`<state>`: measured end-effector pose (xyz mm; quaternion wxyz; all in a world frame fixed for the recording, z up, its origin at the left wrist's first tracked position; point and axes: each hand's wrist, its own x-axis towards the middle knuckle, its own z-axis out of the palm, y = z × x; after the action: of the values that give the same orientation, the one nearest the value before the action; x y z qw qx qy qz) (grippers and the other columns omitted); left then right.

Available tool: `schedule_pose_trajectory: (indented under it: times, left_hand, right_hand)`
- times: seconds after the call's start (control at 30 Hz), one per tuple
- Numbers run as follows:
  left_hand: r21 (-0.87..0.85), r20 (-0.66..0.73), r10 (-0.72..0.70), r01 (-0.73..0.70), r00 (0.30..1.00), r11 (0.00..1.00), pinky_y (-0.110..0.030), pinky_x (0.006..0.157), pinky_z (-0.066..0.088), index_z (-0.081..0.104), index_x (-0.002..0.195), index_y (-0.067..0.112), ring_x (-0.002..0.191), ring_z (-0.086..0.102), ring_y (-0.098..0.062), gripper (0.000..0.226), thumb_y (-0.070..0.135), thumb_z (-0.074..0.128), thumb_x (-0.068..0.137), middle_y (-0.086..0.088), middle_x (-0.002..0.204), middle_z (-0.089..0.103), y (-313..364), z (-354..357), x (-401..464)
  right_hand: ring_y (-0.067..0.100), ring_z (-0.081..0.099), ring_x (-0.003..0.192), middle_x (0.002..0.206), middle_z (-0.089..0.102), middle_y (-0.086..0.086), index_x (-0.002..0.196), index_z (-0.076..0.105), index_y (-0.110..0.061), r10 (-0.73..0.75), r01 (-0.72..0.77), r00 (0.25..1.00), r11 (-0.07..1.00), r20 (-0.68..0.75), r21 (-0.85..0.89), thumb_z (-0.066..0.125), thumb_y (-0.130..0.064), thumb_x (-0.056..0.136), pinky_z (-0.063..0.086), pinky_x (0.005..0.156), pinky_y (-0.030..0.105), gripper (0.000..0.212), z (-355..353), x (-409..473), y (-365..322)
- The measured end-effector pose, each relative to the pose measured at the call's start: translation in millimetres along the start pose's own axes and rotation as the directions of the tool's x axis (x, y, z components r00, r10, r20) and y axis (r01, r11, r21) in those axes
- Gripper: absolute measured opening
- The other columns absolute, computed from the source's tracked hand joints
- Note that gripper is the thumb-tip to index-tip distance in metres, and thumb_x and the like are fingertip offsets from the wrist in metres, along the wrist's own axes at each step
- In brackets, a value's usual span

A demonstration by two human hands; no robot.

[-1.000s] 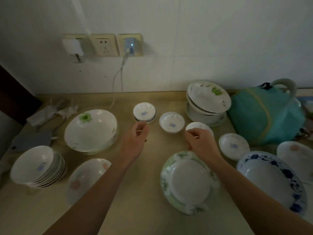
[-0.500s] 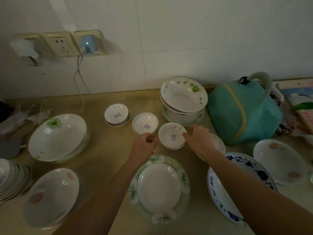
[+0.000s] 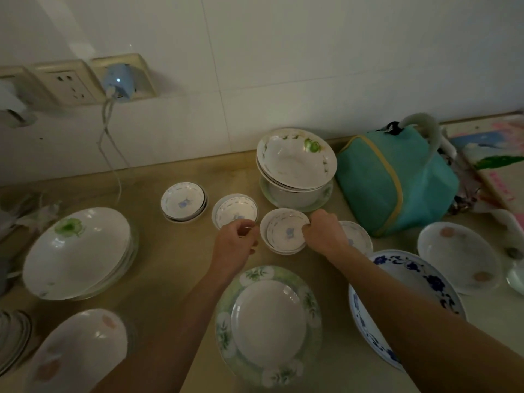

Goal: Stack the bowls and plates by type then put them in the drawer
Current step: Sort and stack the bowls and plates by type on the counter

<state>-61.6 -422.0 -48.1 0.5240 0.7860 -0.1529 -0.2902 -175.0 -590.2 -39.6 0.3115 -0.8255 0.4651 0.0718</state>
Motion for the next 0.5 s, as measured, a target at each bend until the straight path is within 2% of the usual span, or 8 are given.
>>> schedule_pose_trajectory:
  times: [0.07,0.17,0.27,0.33,0.43,0.5]
  left_hand:
    - [-0.014,0.018,0.004,-0.004,1.000,1.000,-0.033,0.067,0.062,0.070,0.110,0.012,0.075,0.072,-0.018,0.018,0.021,0.067,0.096,-0.006,0.090,0.074,1,-3,1]
    - [-0.049,0.043,0.006,-0.004,0.999,0.999,-0.029,0.065,0.061,0.070,0.108,0.011,0.073,0.071,-0.015,0.016,0.020,0.063,0.097,-0.009,0.092,0.075,3,-8,4]
    - [-0.107,0.087,0.003,0.006,0.996,0.994,-0.029,0.065,0.061,0.069,0.114,0.009,0.072,0.072,-0.014,0.023,0.024,0.061,0.099,-0.008,0.093,0.075,8,-11,8]
    - [-0.198,0.194,-0.006,0.045,0.981,0.979,-0.033,0.064,0.062,0.066,0.120,0.012,0.076,0.074,-0.017,0.028,0.030,0.061,0.100,-0.006,0.093,0.077,16,-9,8]
    - [-0.345,0.395,-0.009,0.157,0.919,0.925,-0.041,0.067,0.062,0.063,0.124,0.016,0.087,0.076,-0.032,0.029,0.032,0.060,0.100,-0.011,0.101,0.077,31,2,5]
    - [-0.372,0.427,0.015,0.160,0.904,0.914,-0.047,0.072,0.062,0.062,0.127,0.016,0.091,0.075,-0.038,0.027,0.025,0.058,0.102,-0.014,0.110,0.075,38,8,3]
  right_hand:
    - [0.017,0.054,0.064,0.078,0.059,0.008,0.076,0.056,-0.010,0.009,-0.009,1.000,0.998,0.002,0.056,0.053,-0.011,0.097,0.042,0.054,0.026,0.022,-3,-3,0]
    - [0.023,0.061,0.064,0.073,0.065,0.013,0.082,0.067,0.002,0.026,-0.013,0.998,0.976,-0.054,0.219,0.054,-0.008,0.095,0.050,0.059,0.037,0.021,-10,-8,1]
    - [0.014,0.056,0.051,0.064,0.063,0.008,0.085,0.070,0.001,0.045,-0.015,0.996,0.927,-0.072,0.374,0.055,-0.007,0.096,0.043,0.048,0.026,0.021,-20,-16,-2]
    - [0.013,0.050,0.048,0.062,0.061,0.008,0.086,0.072,0.000,0.022,0.016,0.996,0.900,-0.081,0.435,0.055,-0.008,0.097,0.040,0.047,0.023,0.022,-27,-22,-4]
    - [0.008,0.046,0.043,0.060,0.059,0.009,0.095,0.074,0.000,-0.058,0.108,0.991,0.873,-0.118,0.476,0.055,-0.010,0.098,0.039,0.045,0.020,0.021,-36,-32,-4]
    - [0.007,0.046,0.042,0.058,0.059,0.007,0.096,0.075,-0.005,-0.124,0.173,0.984,0.846,-0.129,0.505,0.055,-0.012,0.099,0.040,0.044,0.019,0.022,-43,-38,-1]
